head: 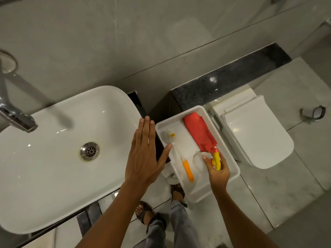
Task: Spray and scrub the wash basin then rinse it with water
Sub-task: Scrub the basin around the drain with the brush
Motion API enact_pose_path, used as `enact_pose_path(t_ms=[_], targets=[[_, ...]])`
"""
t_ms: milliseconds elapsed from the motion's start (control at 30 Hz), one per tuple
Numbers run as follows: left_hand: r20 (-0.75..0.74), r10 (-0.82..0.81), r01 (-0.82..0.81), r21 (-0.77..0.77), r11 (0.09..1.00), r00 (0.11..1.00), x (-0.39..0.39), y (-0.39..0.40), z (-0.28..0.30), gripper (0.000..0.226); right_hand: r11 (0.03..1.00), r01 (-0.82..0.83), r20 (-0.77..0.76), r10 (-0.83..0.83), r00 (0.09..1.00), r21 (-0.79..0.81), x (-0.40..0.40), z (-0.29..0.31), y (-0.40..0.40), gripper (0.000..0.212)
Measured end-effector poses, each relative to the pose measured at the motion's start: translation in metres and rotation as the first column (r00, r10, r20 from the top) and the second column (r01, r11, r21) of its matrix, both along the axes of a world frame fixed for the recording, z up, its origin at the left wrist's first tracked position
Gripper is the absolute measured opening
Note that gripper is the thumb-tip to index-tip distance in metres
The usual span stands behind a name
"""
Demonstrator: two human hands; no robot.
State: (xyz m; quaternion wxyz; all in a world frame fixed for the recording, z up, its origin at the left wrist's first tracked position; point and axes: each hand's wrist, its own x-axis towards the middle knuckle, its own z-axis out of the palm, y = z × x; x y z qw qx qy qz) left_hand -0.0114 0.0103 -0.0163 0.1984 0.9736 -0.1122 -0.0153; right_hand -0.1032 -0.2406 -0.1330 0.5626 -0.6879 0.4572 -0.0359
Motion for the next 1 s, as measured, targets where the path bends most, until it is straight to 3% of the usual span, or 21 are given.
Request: enact_pose_path(t_ms=[67,200,333,400,500,633,733,833,1000], targets=[[-0.004,-0.007,0.007,0.0,1.0,1.0,0.0,0.001,0.001,0.089,0.997,0.072,-0.057,-0.072,0.996,0.0,-0.012,0.002,0.007,0.077],[-0.019,-0.006,0.006,0.016,1.0,1.0,0.0,-0.001,0.001,0.089,0.985,0.128,-0.148,-0.144,0.978,-0.113,-0.032,-0.003,0.044,0.044],[-0.018,-0.001,0.002,0.021,1.0,1.0,0.0,0.0,0.0,0.089,0.98,-0.19,-0.215,0.173,0.961,-0.061,-0.022,-0.006,0.087,0.03],[-0.004,-0.005,0.005,0.033,0.999,1.0,0.001,0.0,-0.002,0.089,0.92,-0.376,-0.301,0.329,0.895,-0.111,-0.003,-0.012,0.092,0.043],[0.007,-0.009,0.009,0.057,0.998,1.0,0.001,0.0,-0.003,0.091,0.85,-0.52,-0.45,0.433,0.781,-0.084,0.025,-0.018,0.089,0.059],[0.032,-0.005,0.003,0.056,0.998,0.999,0.003,-0.002,-0.002,0.091,0.814,-0.579,-0.553,0.46,0.695,-0.05,0.042,-0.023,0.082,0.048],[0.044,-0.007,0.005,0.054,0.999,0.999,0.001,-0.001,-0.002,0.089,0.849,-0.528,-0.509,0.444,0.737,-0.024,0.041,-0.019,0.088,0.037],[0.008,0.003,-0.003,0.027,1.0,1.0,0.002,-0.002,0.001,0.095,0.793,-0.609,-0.448,0.543,0.71,-0.004,0.032,-0.005,0.092,0.038],[-0.047,-0.02,0.02,-0.007,1.0,0.999,-0.001,0.0,0.011,0.095,0.808,-0.588,-0.316,0.554,0.77,-0.015,0.007,0.028,0.103,0.036]])
